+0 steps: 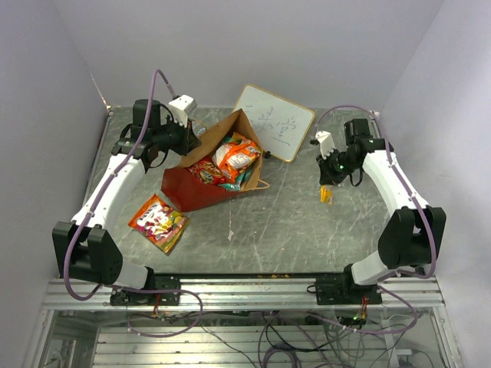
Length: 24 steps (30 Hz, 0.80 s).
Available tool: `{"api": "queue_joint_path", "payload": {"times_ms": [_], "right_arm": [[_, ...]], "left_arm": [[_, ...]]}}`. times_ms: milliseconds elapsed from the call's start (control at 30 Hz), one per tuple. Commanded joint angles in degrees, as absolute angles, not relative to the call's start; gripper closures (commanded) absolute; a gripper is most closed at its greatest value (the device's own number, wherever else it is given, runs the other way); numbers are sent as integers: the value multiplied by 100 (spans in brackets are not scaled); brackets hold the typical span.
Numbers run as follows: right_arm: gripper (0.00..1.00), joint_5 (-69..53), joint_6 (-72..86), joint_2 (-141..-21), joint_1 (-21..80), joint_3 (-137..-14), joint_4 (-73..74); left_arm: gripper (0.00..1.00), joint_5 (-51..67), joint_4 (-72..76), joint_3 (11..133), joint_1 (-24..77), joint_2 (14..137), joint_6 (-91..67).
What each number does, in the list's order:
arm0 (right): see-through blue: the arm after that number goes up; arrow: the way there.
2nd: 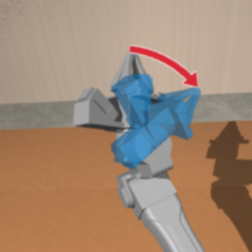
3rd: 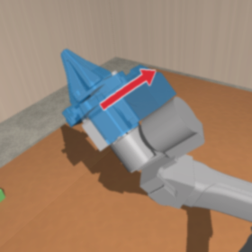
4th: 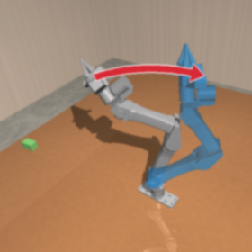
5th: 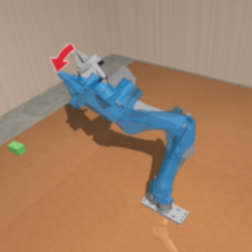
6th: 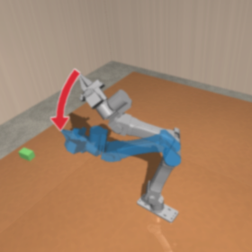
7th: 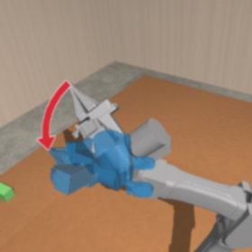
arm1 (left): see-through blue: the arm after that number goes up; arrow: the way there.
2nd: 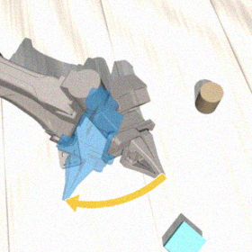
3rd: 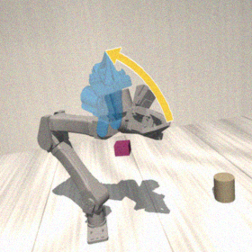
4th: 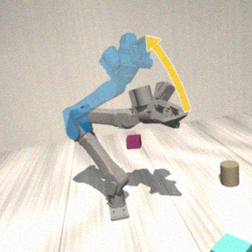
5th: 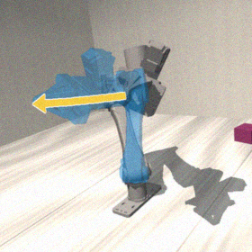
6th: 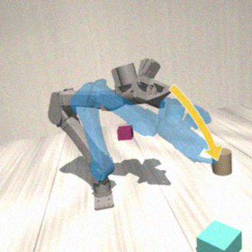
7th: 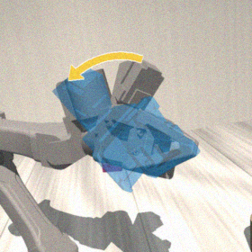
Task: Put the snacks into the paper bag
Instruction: Pick up the snack from the center of the board, then place the snack in the paper bag.
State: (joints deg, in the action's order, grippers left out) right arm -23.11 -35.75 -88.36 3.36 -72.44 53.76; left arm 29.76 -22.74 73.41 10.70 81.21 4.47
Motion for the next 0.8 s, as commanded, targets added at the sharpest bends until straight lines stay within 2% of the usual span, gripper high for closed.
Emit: {"api": "queue_joint_path", "payload": {"times_ms": [0, 200, 367, 500, 767], "right_arm": [[100, -3144, -3445, -8526, 443, -7710, 5483], [100, -3395, -3174, -8403, 782, -8279, 5256], [100, -3147, -2905, -8488, 1334, -9048, 5061], [100, -2859, -2766, -8788, 1781, -10011, 5032], [100, -3118, -2513, -9650, 2668, -11960, 5018]], "left_arm": [[93, 2977, -2066, 7238, 1055, 8058, 501], [93, 3014, -2065, 7233, 1055, 8085, 490], [93, 3047, -2052, 7216, 1055, 8103, 492], [93, 3066, -2048, 7216, 1055, 8104, 505], [93, 2920, -2350, 7537, 1052, 8240, 707]]}}
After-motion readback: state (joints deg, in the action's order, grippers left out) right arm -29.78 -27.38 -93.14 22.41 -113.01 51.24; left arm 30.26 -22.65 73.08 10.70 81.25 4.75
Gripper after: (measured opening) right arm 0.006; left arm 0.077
